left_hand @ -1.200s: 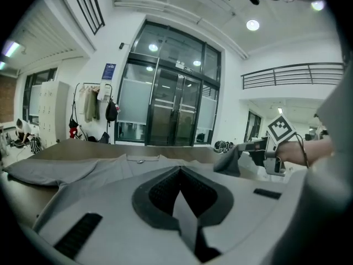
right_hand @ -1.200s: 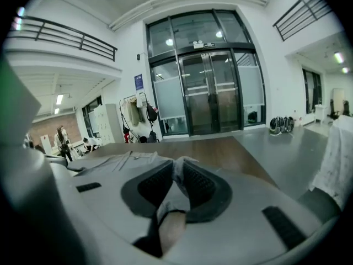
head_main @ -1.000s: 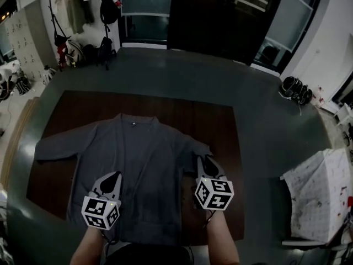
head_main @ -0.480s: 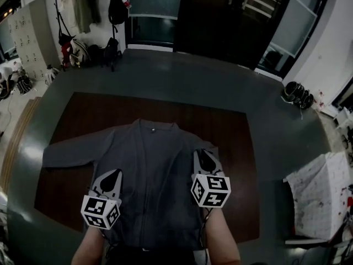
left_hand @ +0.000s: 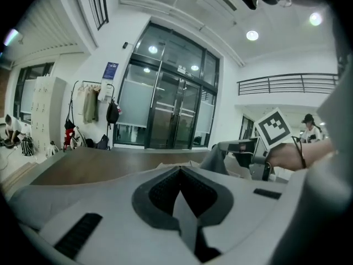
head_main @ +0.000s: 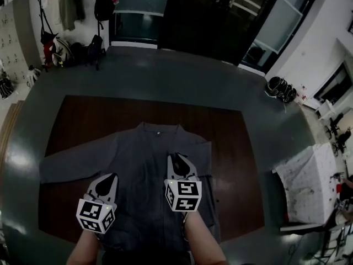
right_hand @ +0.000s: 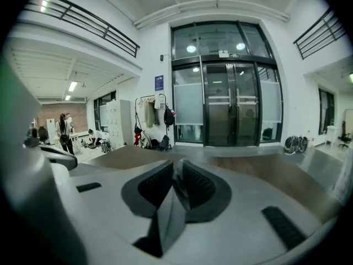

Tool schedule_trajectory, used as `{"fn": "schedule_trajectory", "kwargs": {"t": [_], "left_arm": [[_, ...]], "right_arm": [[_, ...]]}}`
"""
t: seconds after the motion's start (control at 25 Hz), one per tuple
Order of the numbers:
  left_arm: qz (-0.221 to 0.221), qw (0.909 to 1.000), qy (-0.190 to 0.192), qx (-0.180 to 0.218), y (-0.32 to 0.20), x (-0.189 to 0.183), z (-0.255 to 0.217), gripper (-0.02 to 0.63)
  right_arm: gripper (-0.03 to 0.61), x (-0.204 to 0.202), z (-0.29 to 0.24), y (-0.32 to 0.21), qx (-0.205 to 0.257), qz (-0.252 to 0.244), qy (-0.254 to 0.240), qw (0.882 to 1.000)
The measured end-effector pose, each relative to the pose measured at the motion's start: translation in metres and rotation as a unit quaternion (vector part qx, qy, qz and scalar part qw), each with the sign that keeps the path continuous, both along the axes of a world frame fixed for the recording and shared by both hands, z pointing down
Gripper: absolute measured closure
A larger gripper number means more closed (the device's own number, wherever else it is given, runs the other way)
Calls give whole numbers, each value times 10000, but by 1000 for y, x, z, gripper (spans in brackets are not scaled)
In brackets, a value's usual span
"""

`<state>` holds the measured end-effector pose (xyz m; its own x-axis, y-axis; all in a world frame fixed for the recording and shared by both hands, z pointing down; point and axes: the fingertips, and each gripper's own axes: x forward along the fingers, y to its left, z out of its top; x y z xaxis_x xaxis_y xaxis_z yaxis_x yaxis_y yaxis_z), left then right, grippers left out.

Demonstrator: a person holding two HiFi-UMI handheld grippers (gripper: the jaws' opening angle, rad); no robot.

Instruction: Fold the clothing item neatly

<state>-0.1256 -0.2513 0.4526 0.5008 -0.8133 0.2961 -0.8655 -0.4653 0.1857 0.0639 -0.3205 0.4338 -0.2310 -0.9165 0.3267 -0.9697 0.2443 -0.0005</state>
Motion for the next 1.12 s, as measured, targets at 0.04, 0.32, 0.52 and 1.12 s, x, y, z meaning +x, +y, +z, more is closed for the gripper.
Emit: {"fn": "schedule_trajectory", "kwargs": {"t": [0.04, 0.32, 0.52, 1.12], "left_arm": [[2, 10000, 38, -56, 0, -4, 4, 606], [32, 9992, 168, -372, 0, -22, 31, 606], [51, 9986, 221, -480, -3, -27, 42, 606], [62, 9980, 189, -593, -7, -17, 53, 606]], "right_arm": [[532, -9, 9, 1, -70, -79, 41, 9999], [531, -56, 76, 13, -682, -731, 584, 9933], [509, -87, 119, 25, -1185, -1218, 533, 9840], [483, 11, 147, 22, -2050, 153, -523, 9772]]}}
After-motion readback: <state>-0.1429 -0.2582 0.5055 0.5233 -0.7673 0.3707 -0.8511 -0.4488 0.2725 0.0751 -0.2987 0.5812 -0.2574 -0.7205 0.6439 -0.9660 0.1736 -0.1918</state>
